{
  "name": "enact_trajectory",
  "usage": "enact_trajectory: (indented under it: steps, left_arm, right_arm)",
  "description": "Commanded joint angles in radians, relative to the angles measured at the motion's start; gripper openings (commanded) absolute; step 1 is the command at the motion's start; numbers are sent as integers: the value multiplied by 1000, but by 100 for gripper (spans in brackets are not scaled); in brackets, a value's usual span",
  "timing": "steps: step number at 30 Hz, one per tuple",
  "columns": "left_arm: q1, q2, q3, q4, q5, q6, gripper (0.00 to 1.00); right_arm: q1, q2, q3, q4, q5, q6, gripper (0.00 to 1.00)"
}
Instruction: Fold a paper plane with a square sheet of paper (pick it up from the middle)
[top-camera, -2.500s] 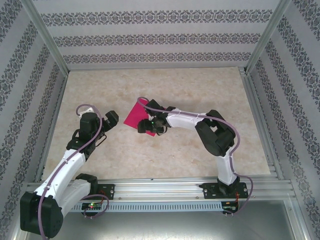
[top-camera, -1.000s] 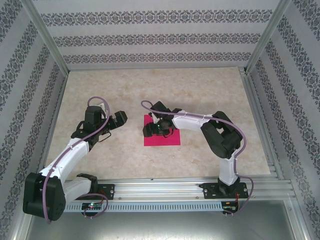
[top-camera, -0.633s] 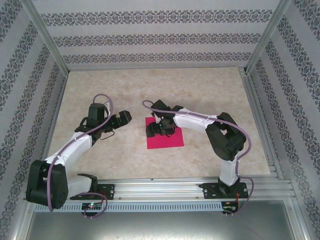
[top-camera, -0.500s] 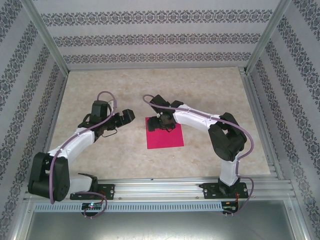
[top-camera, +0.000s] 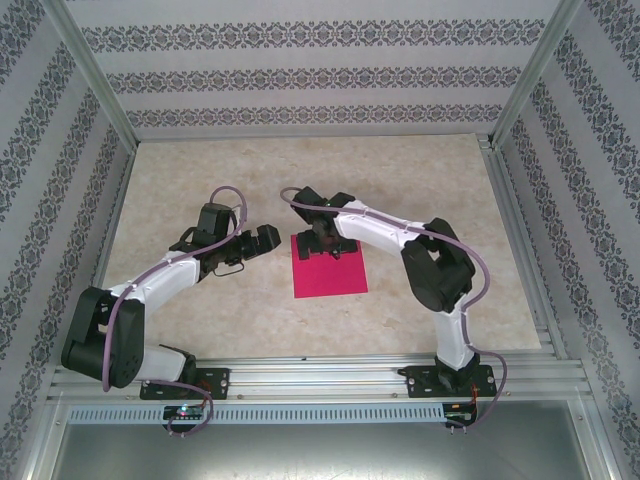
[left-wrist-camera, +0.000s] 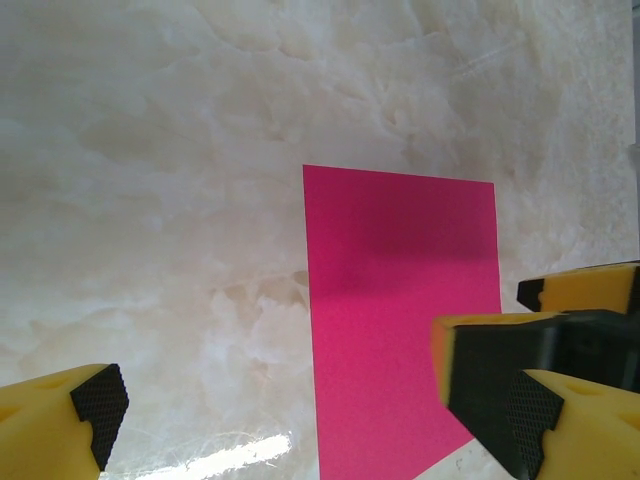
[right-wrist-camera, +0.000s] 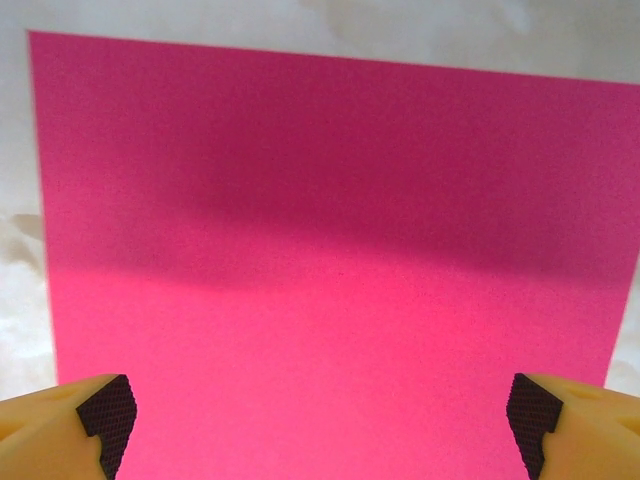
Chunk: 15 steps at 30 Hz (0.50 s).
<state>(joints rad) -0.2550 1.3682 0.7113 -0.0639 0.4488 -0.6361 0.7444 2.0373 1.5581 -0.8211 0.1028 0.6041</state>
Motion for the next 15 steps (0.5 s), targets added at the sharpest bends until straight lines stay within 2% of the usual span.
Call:
enact_trajectory:
  steps: [1, 15]
  left_arm:
    - [-3, -17, 0, 14, -28, -2, 100]
    - [-4, -21, -15, 30, -28, 0, 100]
  right_arm:
    - [12, 33, 37, -48, -9, 10, 98]
    - [0, 111, 14, -22, -48, 17, 98]
